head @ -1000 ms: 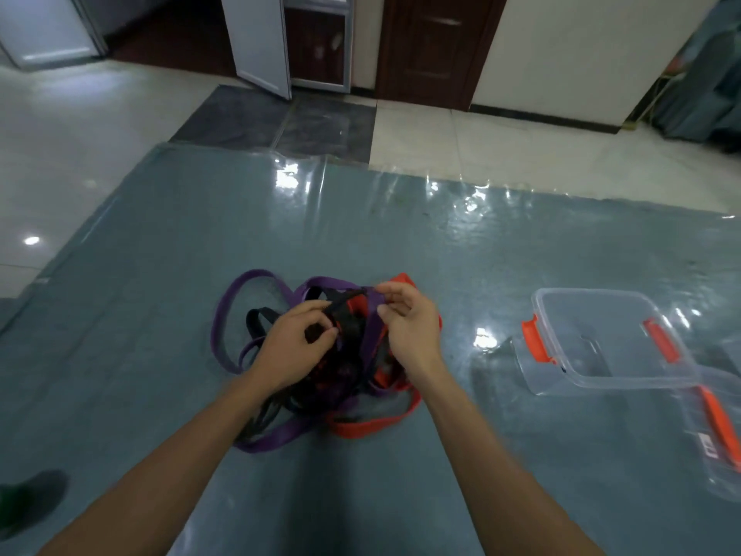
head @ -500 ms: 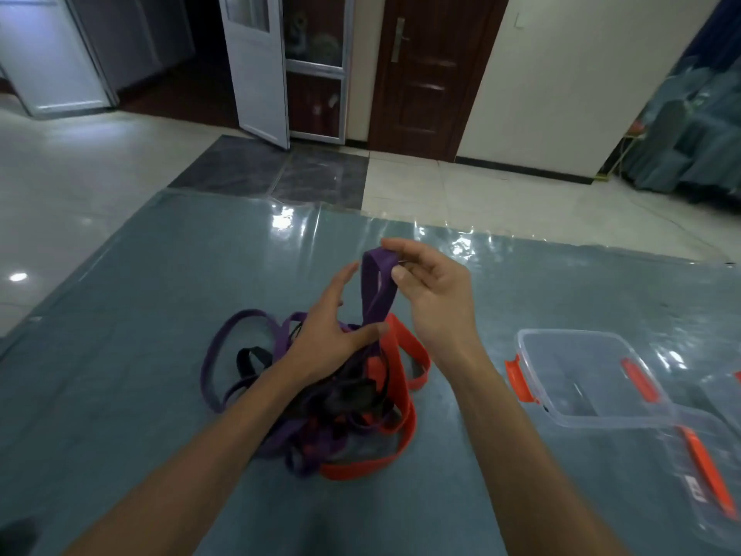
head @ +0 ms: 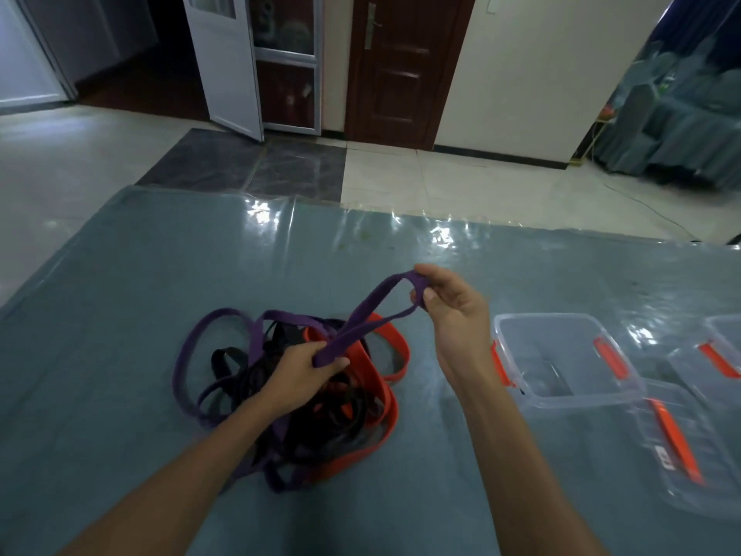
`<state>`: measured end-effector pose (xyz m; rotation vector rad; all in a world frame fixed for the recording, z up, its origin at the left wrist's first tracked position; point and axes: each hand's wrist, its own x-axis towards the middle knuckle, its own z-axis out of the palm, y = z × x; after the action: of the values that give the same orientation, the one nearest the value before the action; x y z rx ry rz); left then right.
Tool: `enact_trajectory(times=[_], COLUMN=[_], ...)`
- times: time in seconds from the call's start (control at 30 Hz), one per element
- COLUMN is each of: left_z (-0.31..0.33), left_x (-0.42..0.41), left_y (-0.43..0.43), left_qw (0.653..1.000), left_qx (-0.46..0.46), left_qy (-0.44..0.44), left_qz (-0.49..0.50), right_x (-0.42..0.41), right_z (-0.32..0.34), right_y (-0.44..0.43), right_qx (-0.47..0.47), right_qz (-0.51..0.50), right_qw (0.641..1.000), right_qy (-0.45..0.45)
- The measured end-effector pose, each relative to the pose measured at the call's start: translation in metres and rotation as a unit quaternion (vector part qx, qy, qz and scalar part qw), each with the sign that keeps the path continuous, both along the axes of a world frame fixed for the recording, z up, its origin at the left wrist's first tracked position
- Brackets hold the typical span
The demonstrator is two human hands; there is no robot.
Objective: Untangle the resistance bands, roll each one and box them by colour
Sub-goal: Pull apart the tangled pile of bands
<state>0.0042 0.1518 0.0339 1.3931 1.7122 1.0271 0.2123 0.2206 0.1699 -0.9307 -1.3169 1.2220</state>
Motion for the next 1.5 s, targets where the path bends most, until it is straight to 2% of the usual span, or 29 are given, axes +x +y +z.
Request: enact_trajectory(times=[0.13, 0.2, 0.27, 0.33, 0.4, 0.5, 0.63, 0.73, 0.77, 0.9, 1.03, 1.2, 1.27, 1.37, 1.5], left_z=[0.021, 0.033, 0.045, 0.056, 0.065, 0.074, 0.083, 0.086, 0.086, 0.078, 0.059, 0.023, 0.018, 0.019, 0.036], left_x=[-0.031, -0.043, -0.047, -0.047, -0.046, -0.045, -0.040, -0.038, -0.038, -0.042, -0.045, -0.030, -0.029, -0.033, -0.048], left_y=[0.004, 0.008, 0.013, 0.017, 0.018, 0.018, 0.013, 0.006, 0.003, -0.006, -0.012, -0.015, -0.012, -0.004, 0.009], left_qw=[0.991, 0.977, 0.957, 0.938, 0.926, 0.909, 0.890, 0.897, 0.903, 0.925, 0.976, 0.998, 0.998, 0.998, 0.997], left_qx=[0.050, 0.045, 0.045, 0.055, 0.054, 0.053, 0.037, 0.047, 0.058, 0.090, 0.088, 0.041, 0.045, 0.034, 0.006], left_qy=[0.119, 0.206, 0.285, 0.342, 0.371, 0.406, 0.444, 0.421, 0.408, 0.352, 0.192, 0.032, 0.017, 0.053, 0.074], left_qz=[0.031, 0.019, 0.008, -0.012, -0.041, -0.078, -0.102, -0.123, -0.126, -0.111, -0.059, 0.028, 0.026, -0.015, -0.003], right_x=[0.007, 0.006, 0.004, -0.003, -0.014, -0.029, -0.043, -0.053, -0.054, -0.054, -0.052, -0.051, -0.047, -0.040, -0.030], right_z=[-0.033, -0.046, -0.054, -0.055, -0.055, -0.055, -0.054, -0.064, -0.065, -0.062, -0.044, -0.010, -0.003, 0.000, -0.009], right_y=[0.001, -0.001, -0.005, -0.010, -0.016, -0.020, -0.020, -0.021, -0.021, -0.022, -0.022, -0.022, -0.023, -0.024, -0.027], right_qx=[-0.065, -0.085, -0.033, 0.046, 0.117, 0.217, 0.241, 0.216, 0.216, 0.236, 0.220, 0.228, 0.217, 0.191, 0.152], right_qz=[-0.014, 0.005, -0.002, -0.013, 0.006, 0.019, 0.097, 0.181, 0.181, 0.149, 0.141, 0.094, 0.080, 0.052, 0.034], right_qw=[0.995, 0.983, 0.956, 0.930, 0.906, 0.844, 0.827, 0.786, 0.786, 0.833, 0.864, 0.904, 0.922, 0.945, 0.962], right_qy=[-0.076, -0.160, -0.292, -0.364, -0.406, -0.490, -0.498, -0.550, -0.551, -0.478, -0.430, -0.350, -0.312, -0.261, -0.223])
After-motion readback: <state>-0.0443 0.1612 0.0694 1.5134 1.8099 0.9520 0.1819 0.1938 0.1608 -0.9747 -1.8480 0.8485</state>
